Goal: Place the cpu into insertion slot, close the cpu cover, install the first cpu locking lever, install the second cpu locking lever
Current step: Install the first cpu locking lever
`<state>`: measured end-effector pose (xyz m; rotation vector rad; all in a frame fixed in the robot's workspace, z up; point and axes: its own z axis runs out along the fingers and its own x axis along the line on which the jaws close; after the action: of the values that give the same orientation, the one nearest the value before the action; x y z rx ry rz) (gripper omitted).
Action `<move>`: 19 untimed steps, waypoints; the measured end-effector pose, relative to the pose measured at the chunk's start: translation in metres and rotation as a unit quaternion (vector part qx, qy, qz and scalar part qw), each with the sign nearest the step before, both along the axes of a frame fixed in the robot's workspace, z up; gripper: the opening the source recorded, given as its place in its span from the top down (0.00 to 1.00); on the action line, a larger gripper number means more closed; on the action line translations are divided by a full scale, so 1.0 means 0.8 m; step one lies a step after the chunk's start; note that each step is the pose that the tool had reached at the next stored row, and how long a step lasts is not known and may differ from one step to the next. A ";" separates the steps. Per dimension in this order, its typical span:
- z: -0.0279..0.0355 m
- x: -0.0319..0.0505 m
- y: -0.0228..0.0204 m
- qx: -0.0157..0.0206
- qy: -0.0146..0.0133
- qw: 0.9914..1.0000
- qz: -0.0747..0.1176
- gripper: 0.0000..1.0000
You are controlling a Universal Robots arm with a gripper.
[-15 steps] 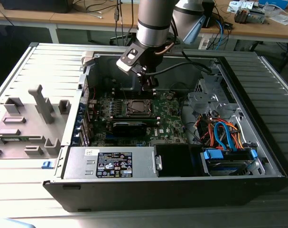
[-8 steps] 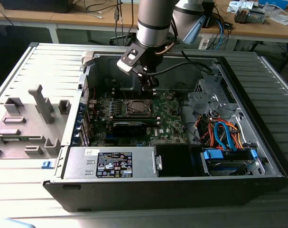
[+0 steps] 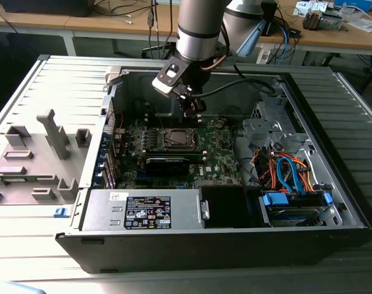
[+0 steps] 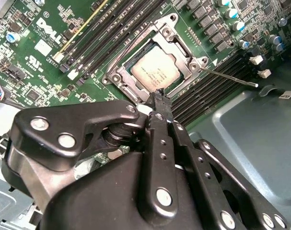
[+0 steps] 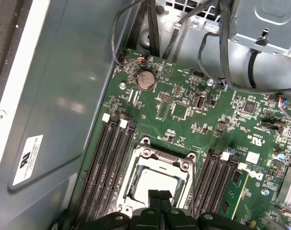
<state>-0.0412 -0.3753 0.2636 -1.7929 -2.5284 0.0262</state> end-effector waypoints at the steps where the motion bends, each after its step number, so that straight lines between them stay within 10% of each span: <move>1: -0.0001 0.000 0.0001 0.000 0.000 1.000 0.002 0.89; 19: 0.0000 0.000 0.0000 0.002 0.000 0.999 0.043 0.89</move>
<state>-0.0412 -0.3753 0.2636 -1.6808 -2.6029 0.0248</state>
